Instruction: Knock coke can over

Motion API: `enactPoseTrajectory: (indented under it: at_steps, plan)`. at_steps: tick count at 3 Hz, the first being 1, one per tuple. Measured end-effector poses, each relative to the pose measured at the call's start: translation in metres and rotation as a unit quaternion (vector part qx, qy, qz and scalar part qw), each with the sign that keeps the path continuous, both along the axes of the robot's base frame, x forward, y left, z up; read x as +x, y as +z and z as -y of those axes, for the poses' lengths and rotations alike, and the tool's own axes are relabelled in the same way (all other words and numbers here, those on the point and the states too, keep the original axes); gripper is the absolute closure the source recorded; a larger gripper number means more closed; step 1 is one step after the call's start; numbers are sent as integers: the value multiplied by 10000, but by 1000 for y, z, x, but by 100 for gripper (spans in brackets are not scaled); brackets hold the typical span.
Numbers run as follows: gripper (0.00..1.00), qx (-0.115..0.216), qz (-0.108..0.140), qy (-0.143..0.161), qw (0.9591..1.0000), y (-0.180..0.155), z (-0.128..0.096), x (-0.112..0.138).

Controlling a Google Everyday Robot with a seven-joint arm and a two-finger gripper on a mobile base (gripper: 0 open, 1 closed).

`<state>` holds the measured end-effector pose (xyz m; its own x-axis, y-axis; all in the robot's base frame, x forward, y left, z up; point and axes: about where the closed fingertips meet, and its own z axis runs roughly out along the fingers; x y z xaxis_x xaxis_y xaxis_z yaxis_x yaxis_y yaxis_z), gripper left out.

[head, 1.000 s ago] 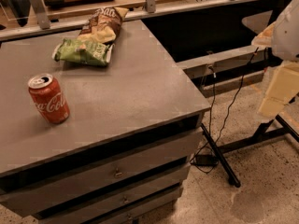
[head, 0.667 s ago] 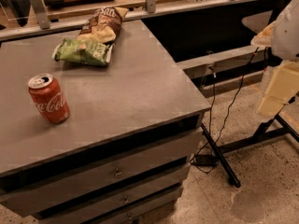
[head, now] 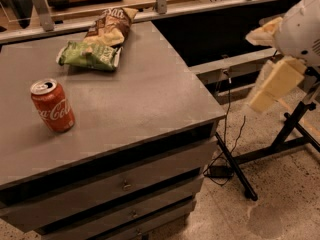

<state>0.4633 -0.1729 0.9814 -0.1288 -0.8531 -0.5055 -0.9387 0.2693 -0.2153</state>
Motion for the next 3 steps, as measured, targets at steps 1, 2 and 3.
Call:
enactPoseTrajectory:
  at_steps: [1, 2, 3]
  plan:
    - [0, 1458, 189, 670, 9869, -1, -79, 16]
    - [0, 2441, 121, 1033, 9641, 5, -145, 17]
    - [0, 2581, 116, 1098, 9598, 12, -156, 14]
